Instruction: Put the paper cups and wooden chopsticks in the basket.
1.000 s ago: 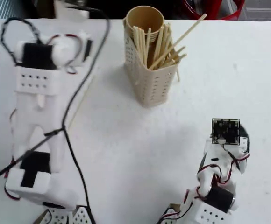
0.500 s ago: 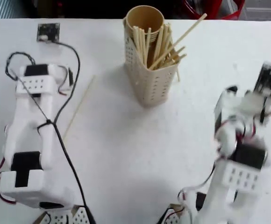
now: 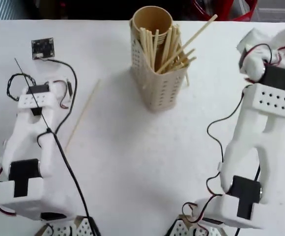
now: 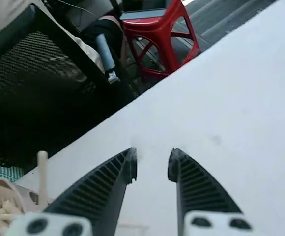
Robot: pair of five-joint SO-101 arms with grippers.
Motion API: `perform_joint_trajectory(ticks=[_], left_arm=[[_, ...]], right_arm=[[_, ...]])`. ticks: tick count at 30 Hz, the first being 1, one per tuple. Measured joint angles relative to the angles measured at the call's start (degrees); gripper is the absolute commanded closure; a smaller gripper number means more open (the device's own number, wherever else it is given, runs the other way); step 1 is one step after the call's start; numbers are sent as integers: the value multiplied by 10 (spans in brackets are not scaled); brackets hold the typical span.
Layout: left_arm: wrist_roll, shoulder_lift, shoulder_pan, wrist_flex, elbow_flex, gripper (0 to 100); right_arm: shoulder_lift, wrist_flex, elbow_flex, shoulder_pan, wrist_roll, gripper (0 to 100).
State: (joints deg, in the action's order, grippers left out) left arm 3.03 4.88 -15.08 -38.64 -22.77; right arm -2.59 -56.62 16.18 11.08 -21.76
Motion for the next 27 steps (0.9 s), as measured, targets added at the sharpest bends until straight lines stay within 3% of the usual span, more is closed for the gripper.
perform_joint_trajectory(ticks=[12, 27], left_arm=[[0, 0, 0, 11, -1, 917], [0, 0, 0, 11, -1, 917]], right_arm=[[64, -1, 47, -140, -56, 758], [164, 127, 47, -149, -56, 759]])
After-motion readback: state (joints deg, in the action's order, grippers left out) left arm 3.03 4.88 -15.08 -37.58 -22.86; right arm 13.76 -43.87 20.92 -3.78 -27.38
